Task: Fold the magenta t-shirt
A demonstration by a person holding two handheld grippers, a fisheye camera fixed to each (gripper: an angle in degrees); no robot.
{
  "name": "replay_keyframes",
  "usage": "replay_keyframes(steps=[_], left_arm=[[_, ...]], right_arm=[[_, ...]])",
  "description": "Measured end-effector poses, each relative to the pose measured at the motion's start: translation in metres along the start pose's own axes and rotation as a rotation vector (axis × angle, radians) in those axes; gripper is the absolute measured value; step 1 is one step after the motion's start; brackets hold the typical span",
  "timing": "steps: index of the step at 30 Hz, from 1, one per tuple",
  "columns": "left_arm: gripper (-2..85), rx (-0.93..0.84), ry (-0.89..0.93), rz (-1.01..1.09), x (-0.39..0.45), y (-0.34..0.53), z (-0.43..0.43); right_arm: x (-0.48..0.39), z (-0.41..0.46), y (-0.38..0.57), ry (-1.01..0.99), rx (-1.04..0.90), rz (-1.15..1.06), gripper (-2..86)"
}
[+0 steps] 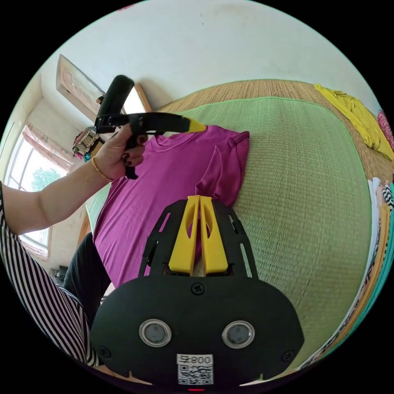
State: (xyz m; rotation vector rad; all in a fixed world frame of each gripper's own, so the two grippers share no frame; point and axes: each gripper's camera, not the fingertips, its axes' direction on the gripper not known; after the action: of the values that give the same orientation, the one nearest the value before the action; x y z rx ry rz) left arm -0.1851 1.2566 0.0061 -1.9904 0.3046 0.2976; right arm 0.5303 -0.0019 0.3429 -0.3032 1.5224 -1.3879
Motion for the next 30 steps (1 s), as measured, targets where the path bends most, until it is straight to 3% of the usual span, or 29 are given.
replay_keyframes(steps=[5,13,16,30], left_arm=[[2.6,0.090,-0.065,-0.162,-0.020,0.115,-0.089],[7.5,0.289,-0.297,-0.666,-0.065,0.350,-0.216],[8.6,0.341,-0.329,-0.739,-0.082,0.400,-0.238],[3.8,0.429,-0.247,-0.733,-0.142,0.506,-0.284]], right_arm=[[-0.021,-0.008,0.001,-0.010,0.040,0.015,0.1],[-0.106,0.038,-0.029,-0.054,-0.116,-0.081,0.3],[-0.153,0.072,-0.064,-0.126,-0.171,-0.180,0.6],[-0.392,0.285,-0.247,0.005,-0.324,-0.618,6.1]])
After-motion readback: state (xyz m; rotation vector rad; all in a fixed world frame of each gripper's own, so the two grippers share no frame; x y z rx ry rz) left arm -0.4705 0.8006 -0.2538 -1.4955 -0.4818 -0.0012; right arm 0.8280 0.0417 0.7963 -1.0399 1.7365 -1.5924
